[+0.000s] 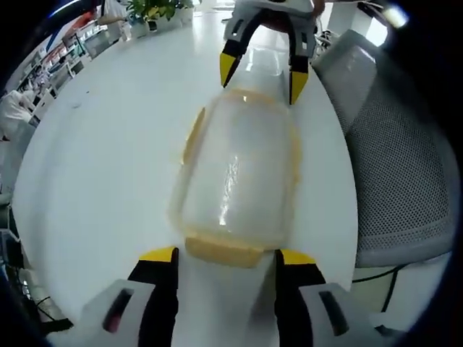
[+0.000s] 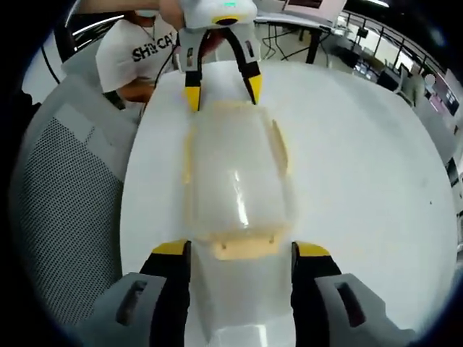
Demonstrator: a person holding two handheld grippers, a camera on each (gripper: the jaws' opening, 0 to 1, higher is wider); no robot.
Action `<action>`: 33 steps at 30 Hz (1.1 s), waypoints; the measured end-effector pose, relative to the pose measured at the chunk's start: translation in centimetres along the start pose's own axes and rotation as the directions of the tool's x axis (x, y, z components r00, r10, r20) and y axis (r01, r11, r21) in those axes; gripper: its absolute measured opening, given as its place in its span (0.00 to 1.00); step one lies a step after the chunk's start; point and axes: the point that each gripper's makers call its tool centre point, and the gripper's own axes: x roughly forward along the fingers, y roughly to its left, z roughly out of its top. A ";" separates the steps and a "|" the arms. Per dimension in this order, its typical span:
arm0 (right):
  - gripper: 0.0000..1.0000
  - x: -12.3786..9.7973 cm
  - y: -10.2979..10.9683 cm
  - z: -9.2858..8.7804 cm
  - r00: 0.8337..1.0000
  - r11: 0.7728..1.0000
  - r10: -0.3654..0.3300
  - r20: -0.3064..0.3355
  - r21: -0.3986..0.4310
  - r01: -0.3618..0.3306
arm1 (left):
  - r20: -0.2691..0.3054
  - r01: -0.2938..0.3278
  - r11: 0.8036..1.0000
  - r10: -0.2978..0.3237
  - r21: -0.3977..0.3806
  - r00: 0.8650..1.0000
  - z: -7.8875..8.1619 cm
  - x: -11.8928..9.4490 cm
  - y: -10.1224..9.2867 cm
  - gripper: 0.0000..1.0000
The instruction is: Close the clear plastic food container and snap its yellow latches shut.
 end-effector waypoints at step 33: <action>0.36 0.7 -0.3 -0.3 0.997 0.998 0.008 -0.074 -0.058 -0.012 | -0.044 0.016 0.999 -0.014 0.046 0.999 0.2 0.0 0.2 0.33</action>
